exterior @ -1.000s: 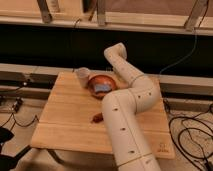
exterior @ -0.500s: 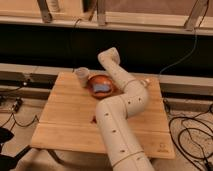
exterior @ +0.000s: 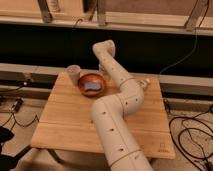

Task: Push the ceramic bowl across the table

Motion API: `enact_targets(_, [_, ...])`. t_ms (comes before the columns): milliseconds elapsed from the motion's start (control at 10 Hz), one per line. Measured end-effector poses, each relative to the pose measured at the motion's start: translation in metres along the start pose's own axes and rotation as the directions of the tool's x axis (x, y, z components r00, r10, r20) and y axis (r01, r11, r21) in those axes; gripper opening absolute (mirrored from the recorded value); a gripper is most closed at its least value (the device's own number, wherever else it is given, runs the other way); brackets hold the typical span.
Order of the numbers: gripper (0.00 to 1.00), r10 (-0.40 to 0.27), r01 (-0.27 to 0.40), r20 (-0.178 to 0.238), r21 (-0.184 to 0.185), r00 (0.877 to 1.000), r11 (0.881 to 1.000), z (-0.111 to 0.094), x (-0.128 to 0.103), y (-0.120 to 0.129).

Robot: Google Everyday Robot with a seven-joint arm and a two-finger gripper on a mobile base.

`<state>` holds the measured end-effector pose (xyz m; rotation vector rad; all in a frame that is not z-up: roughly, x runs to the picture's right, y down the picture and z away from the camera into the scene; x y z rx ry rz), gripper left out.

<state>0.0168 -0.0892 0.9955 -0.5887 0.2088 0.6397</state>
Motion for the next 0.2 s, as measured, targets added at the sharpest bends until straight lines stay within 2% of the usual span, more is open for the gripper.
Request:
enact_targets(100, [0.00, -0.013, 0.013, 0.044, 0.007, 0.999, 1.000, -0.0137, -0.0088, -0.0038])
enact_targets(200, [0.04, -0.014, 0.013, 0.048, 0.007, 0.999, 1.000, -0.0144, -0.0089, -0.0045])
